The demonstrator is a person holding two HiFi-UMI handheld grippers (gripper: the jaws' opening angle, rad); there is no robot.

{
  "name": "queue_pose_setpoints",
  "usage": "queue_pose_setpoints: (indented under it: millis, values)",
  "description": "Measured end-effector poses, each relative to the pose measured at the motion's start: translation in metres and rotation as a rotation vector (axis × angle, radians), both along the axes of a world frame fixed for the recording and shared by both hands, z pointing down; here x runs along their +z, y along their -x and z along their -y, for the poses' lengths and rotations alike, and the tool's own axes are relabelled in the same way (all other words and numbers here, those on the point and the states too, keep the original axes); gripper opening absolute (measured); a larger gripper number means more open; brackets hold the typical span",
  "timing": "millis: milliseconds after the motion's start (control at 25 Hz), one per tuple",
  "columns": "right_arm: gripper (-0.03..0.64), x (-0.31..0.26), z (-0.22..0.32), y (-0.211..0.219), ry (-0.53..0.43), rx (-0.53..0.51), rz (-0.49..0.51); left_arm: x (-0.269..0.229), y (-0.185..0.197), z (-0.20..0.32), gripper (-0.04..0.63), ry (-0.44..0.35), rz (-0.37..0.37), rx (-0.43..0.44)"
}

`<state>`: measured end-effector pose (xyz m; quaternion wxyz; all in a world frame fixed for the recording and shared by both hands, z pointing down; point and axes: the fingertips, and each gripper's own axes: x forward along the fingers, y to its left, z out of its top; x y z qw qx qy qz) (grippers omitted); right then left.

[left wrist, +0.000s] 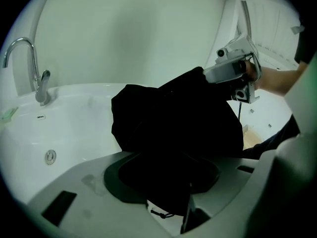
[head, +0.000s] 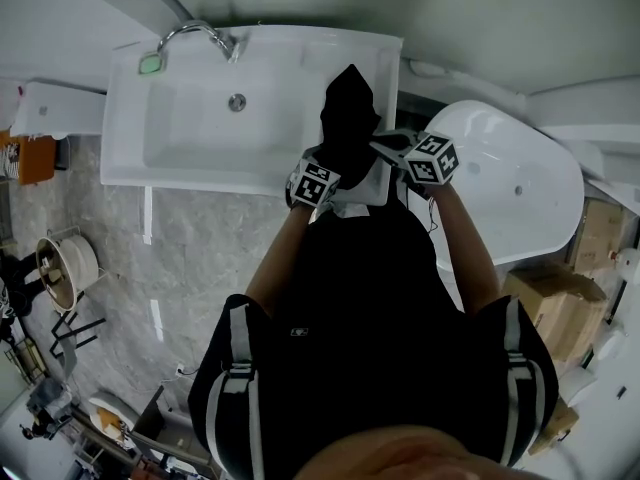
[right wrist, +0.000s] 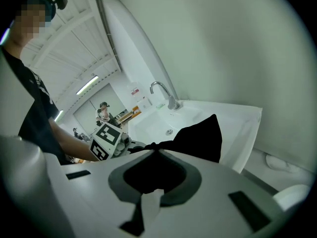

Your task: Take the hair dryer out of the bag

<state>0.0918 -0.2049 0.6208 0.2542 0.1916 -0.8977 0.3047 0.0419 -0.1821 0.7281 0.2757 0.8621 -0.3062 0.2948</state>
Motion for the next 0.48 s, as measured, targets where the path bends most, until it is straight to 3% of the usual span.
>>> queue_pose_setpoints:
  millis: [160, 360, 440, 480]
  values:
    - [0.069, -0.012, -0.001, 0.006, -0.003, 0.008, 0.018, -0.008, 0.004, -0.002, 0.161, -0.029, 0.025, 0.015]
    - [0.072, -0.003, 0.005, -0.006, 0.018, 0.046, -0.057, -0.016, 0.015, -0.011, 0.161, -0.039, 0.007, -0.016]
    - [0.109, 0.01, 0.008, -0.013, 0.024, 0.073, -0.12, -0.013, 0.023, -0.012, 0.161, -0.039, 0.018, -0.046]
    - [0.161, 0.016, 0.008, -0.018, 0.022, 0.09, -0.152, -0.012, 0.028, -0.012, 0.161, -0.043, 0.022, -0.067]
